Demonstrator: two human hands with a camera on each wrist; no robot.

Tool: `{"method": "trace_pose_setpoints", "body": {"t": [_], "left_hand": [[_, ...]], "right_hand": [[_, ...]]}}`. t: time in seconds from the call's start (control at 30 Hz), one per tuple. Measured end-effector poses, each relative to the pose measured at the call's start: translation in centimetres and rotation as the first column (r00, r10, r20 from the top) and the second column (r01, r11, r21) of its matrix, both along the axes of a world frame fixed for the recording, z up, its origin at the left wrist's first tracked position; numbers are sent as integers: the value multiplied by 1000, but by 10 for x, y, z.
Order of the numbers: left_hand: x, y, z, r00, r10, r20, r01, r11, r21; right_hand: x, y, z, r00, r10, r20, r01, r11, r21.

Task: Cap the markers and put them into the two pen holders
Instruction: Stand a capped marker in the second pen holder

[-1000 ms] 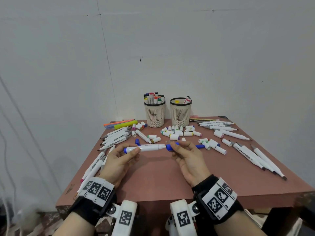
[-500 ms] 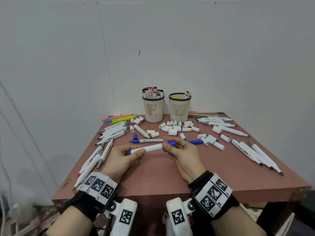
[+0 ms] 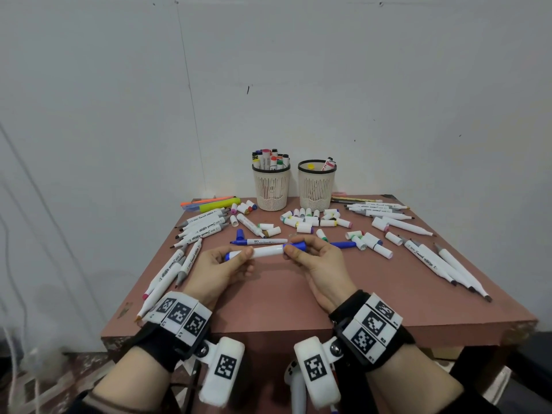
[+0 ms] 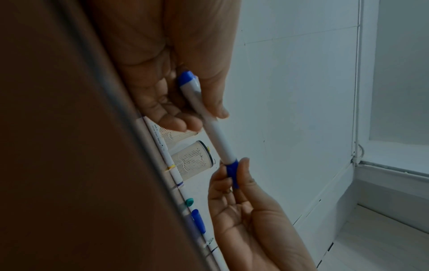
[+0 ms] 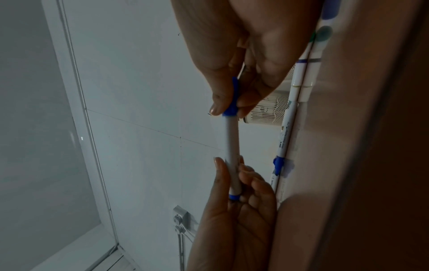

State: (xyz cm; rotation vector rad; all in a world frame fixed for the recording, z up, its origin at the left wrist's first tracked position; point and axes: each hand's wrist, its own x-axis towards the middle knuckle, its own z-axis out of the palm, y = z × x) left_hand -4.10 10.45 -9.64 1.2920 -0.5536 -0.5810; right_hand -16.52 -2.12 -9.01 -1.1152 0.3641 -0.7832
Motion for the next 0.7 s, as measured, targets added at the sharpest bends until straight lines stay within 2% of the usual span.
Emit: {"method": "trace_pose_setpoints", "body": {"t": [0.17,0.3,0.47,0.57,0.7], "left_hand": [[-3,5,7,994,88,-66,-93,992,-80],[-10,9,17,993,104,-59,-108,991,-73],[-18,17,44,988,141,71,-135,988,-75],[-23,25,68,971,133,200,-113,987,-110],[-35,32,102,895,112,432,-58,989,-137]], "right_hand": [[-2,2,4,999,-16,37,16,1000,25],[-5,5,8,997,-23,68,18,997,79],[-14,13,16,990,-125,70,138,959,-249],[-23,24,23,993,-90,73,113,901,-418],[-33,36,43,995,-48,91,92,820,-565]]}}
